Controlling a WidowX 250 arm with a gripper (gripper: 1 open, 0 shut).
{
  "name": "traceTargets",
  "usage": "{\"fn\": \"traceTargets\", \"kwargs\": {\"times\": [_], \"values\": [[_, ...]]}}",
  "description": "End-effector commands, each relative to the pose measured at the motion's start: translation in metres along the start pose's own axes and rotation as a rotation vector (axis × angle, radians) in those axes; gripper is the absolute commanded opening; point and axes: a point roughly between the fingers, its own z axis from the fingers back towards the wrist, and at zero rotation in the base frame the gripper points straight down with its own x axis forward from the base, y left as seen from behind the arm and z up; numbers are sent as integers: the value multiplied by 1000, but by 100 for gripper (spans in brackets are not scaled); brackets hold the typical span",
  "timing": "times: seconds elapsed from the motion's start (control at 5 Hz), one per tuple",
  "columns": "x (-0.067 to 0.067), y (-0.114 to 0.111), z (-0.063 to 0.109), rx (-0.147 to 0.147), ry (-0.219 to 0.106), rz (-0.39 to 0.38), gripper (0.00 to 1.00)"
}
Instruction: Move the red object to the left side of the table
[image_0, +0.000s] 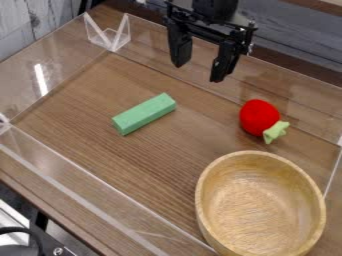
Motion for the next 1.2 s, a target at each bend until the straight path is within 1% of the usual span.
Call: {"fn": "traceTargets", "kwargs": {"times": [0.0, 0.2, 0.4, 0.6, 0.8, 1.0], "values": [[4, -9, -8, -3, 9, -13, 100], [9, -26, -16, -19, -5, -87, 100], [19, -44, -23, -23, -20, -130, 100], [29, -61, -33, -20, -30, -154, 100], [41, -72, -42, -18, -38, -173, 100], [50, -79, -49, -18, -58, -218, 100]]}}
